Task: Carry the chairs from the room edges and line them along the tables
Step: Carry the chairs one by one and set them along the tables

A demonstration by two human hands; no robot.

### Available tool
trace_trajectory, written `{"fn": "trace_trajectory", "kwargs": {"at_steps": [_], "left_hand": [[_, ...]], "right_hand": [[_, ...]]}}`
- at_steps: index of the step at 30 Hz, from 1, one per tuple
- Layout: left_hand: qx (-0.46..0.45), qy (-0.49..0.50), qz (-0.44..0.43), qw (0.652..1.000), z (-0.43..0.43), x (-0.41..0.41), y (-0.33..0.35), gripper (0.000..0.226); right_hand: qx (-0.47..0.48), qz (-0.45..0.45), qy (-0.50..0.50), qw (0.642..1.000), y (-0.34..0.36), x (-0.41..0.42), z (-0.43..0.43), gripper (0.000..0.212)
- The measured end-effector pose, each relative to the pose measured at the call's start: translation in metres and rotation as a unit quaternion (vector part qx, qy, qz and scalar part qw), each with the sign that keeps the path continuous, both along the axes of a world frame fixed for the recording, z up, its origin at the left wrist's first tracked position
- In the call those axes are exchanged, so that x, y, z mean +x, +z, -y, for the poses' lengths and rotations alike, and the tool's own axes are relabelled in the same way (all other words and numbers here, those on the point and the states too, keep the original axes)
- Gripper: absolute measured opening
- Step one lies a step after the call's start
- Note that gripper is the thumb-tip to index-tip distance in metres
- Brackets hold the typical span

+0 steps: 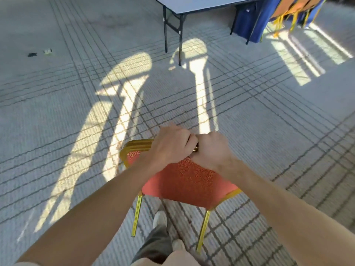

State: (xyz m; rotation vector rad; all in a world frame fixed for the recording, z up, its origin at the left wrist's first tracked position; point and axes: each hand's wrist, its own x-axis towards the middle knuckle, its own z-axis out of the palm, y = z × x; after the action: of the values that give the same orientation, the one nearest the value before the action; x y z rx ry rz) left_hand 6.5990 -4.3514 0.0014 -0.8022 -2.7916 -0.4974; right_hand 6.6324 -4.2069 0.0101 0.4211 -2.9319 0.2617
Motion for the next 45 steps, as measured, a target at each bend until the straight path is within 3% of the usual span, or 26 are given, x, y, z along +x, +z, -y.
{"fn": "trace_trajectory", "kwargs": {"at_steps": [6, 10, 12, 20, 25, 30, 45], "left_hand": [[0.005, -0.049, 0.048, 0.998, -0.017, -0.046, -0.037, 0.045], [-0.004, -0.095, 0.101, 0.990, -0.032, -0.074, -0.060, 0.047], [0.011, -0.107, 0.080, 0.991, -0.044, -0.085, -0.072, 0.050], [0.063, -0.102, -0.005, 0.993, -0.088, -0.167, -0.067, 0.046], [0.041, -0.075, 0.009, 0.996, -0.128, -0.231, -0.051, 0.052], [0.033, -0.065, 0.005, 0.997, -0.176, -0.313, -0.035, 0.055], [0.026, -0.040, -0.012, 0.999, -0.265, -0.473, -0.025, 0.056]], "right_hand": [[0.036, 0.018, -0.095, 0.995, -0.042, -0.034, -0.015, 0.019], [0.067, 0.091, -0.104, 0.988, -0.063, -0.055, -0.027, 0.014], [0.058, 0.097, -0.130, 0.985, -0.068, -0.064, -0.037, 0.020], [-0.017, 0.007, -0.253, 0.967, -0.070, -0.136, -0.072, 0.010], [-0.052, 0.057, -0.245, 0.967, -0.050, -0.197, -0.110, 0.012], [-0.053, 0.013, -0.227, 0.972, -0.040, -0.281, -0.156, 0.018], [-0.089, 0.116, -0.209, 0.967, -0.019, -0.447, -0.250, 0.019]]}}
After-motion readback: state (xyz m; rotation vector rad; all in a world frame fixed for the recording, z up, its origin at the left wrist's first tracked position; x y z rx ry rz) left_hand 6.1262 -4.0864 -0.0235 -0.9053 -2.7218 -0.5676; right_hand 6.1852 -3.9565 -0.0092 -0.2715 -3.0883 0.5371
